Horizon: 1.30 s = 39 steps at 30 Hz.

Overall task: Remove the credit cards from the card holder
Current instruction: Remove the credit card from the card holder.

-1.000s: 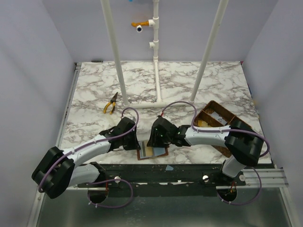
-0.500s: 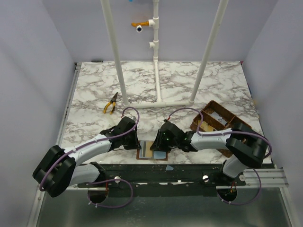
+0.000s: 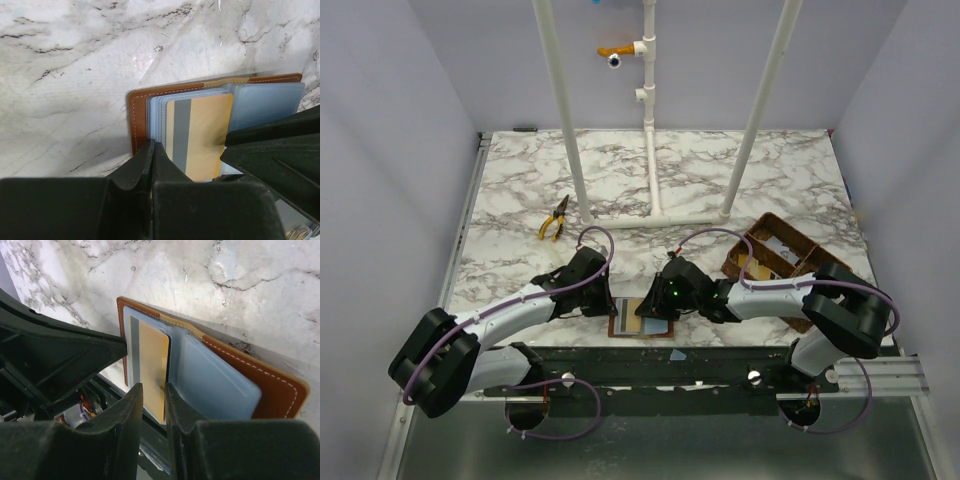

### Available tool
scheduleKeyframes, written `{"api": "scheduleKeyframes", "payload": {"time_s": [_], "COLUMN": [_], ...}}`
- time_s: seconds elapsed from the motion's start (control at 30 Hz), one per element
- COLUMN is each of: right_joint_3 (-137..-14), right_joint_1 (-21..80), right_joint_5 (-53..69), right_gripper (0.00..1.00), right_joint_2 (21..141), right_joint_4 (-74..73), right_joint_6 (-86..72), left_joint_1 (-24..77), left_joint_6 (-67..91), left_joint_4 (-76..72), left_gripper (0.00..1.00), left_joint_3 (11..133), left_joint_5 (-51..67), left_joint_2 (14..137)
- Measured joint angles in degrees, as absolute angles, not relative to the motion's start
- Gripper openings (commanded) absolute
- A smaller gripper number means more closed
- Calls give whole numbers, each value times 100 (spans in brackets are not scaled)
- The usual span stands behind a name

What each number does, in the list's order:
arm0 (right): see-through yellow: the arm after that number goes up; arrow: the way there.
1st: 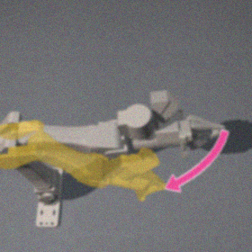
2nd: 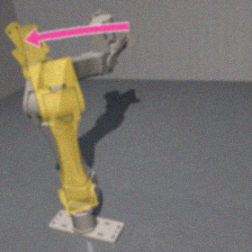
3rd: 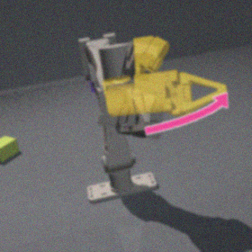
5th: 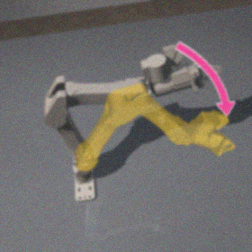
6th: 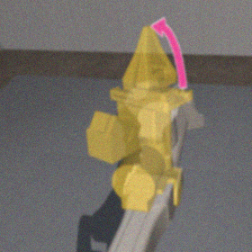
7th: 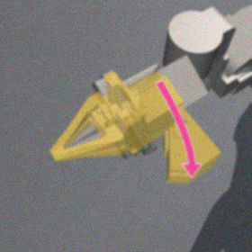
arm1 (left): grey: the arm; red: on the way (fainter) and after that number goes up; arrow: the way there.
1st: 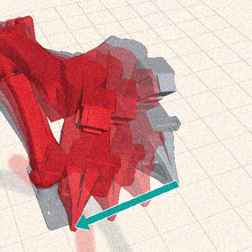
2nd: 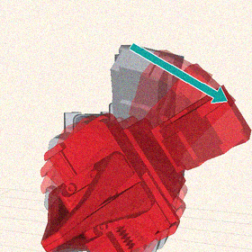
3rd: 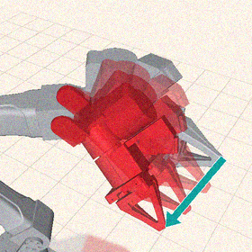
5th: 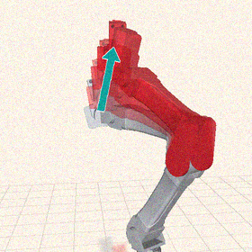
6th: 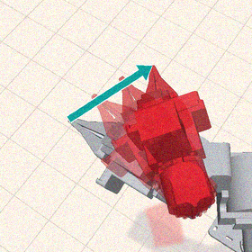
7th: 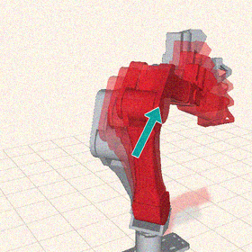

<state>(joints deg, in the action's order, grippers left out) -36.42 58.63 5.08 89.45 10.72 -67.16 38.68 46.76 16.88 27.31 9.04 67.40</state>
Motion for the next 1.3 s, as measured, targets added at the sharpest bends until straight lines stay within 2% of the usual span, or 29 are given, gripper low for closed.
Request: {"api": "scheduleKeyframes", "payload": {"time_s": [0.83,1.3], "right_joint_3": [-3293,-3120], "right_joint_1": [5728,5693], "right_joint_5": [644,827], "right_gripper": [21,9], "right_joint_2": [9115,9223], "right_joint_4": [1597,2012], "right_joint_6": [-6945,-7100], "left_joint_1": [3874,3942], "left_joint_6": [4676,4705], "left_joint_4": [1717,1715], "left_gripper": [0,0], "left_joint_3": [2729,2731], "left_joint_5": [906,902], "left_joint_2": [6729,6729]}}
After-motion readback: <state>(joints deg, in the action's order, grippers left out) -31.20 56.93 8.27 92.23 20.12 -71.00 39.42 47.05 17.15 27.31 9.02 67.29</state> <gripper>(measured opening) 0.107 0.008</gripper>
